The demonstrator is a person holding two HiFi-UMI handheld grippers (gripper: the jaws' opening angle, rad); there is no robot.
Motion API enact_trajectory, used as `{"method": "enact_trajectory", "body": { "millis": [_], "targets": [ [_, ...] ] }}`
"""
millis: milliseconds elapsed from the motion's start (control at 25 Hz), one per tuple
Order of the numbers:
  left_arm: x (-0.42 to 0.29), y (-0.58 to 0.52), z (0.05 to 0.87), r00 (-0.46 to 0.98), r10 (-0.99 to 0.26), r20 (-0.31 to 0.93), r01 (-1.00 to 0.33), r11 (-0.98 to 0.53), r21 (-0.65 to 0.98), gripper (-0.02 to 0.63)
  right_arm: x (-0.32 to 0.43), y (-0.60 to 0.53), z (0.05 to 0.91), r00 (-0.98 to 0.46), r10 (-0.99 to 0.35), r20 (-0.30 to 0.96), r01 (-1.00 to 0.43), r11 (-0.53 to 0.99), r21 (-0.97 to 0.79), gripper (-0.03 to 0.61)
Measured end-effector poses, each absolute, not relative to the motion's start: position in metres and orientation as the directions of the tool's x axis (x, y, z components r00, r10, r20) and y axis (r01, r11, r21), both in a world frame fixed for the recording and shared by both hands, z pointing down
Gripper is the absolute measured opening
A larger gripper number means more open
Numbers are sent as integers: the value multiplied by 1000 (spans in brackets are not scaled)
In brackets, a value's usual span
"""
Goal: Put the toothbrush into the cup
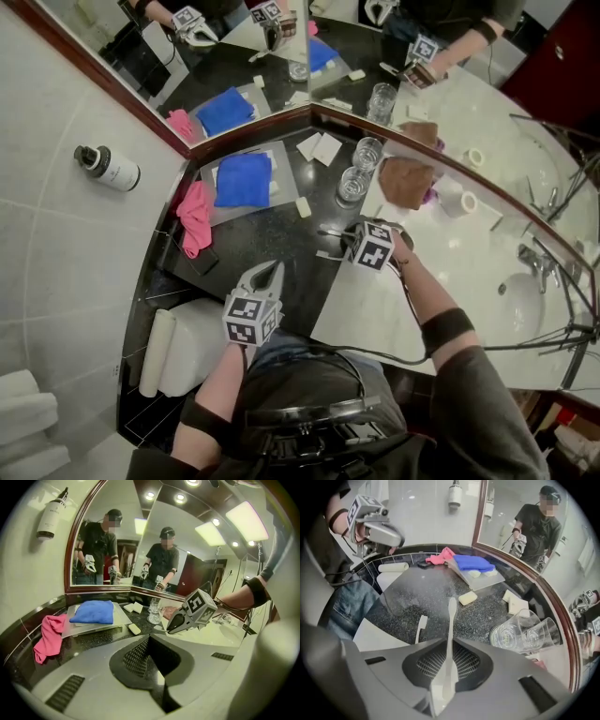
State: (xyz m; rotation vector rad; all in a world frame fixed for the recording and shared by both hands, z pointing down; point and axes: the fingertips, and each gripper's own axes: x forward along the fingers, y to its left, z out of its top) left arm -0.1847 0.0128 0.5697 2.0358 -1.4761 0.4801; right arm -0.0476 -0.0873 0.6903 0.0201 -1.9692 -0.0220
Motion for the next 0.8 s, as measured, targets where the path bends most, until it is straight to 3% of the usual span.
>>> {"method": "enact_trajectory", "body": {
  "millis": [360,600,800],
  "targets": [
    [-181,0,551,333,-761,557,-942,-250,222,2,-73,-106,601,-686,-153,712,-203,979,15,60],
    [-175,-10,539,340,-779,527,-939,-255,230,2,-73,-114,535,-852,-270,448,-344,935,-90,60],
    [-167,-18,528,351,-797,491,-934,-260,245,2,-57,-122,491,-889,-395,231,-444,868,-223,60]
  ]
}}
